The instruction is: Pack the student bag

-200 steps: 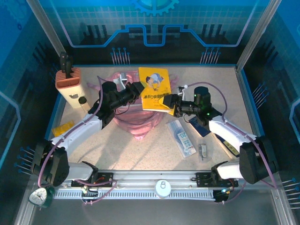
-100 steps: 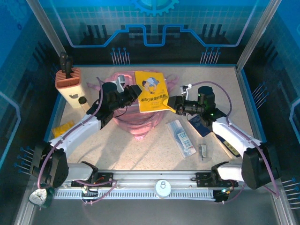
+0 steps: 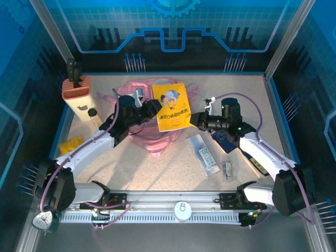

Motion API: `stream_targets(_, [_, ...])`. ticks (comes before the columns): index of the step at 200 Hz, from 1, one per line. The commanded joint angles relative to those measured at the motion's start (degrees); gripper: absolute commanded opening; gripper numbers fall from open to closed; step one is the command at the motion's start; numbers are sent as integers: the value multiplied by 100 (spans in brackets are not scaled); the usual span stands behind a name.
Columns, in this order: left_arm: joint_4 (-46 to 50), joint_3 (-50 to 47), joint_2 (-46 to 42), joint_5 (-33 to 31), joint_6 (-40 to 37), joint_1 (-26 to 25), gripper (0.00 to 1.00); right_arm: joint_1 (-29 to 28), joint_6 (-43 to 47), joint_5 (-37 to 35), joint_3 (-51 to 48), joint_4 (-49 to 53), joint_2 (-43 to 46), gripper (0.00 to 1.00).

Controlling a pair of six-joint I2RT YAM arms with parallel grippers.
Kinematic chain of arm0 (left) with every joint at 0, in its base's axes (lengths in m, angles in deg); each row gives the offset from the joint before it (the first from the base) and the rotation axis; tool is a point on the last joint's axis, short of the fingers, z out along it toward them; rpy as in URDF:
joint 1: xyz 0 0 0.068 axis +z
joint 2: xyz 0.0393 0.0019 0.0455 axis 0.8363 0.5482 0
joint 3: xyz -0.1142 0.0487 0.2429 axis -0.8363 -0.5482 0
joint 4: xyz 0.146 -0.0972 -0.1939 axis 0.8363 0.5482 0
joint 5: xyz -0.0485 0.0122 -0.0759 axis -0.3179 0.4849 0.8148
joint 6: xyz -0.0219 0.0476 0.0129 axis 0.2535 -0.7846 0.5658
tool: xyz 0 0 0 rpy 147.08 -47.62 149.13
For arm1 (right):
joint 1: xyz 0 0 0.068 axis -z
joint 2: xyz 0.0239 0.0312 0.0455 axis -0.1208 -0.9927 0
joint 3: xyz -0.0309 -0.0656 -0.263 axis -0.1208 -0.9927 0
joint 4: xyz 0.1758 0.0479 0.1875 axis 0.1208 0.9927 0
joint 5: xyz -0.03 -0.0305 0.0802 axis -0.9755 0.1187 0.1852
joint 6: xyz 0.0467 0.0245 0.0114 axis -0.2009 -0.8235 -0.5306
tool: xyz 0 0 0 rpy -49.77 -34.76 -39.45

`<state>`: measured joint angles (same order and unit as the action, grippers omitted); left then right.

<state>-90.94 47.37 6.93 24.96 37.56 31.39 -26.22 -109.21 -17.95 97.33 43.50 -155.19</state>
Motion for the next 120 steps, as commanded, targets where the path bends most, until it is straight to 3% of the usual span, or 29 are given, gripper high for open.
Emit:
stream_targets(1, [746,37,-396,34,-924,-64,39,115,778,-430,333,872,415,0])
stream_targets(27, [2366,250,-515,-687,-2333,-69,48,401,1238,-695,350,1760,865,0])
stream_targets(52, [3180,282,-479,-1187,-3422,-154,54,710,1560,-785,266,2399,1330,0])
stream_targets(96, [3602,417,74,-2066,-4782,-673,68,1032,1878,-789,-112,2998,1762,0])
stream_targets(120, [3699,604,698,-2657,-5282,-971,70,1132,1869,-721,-358,2968,1849,0])
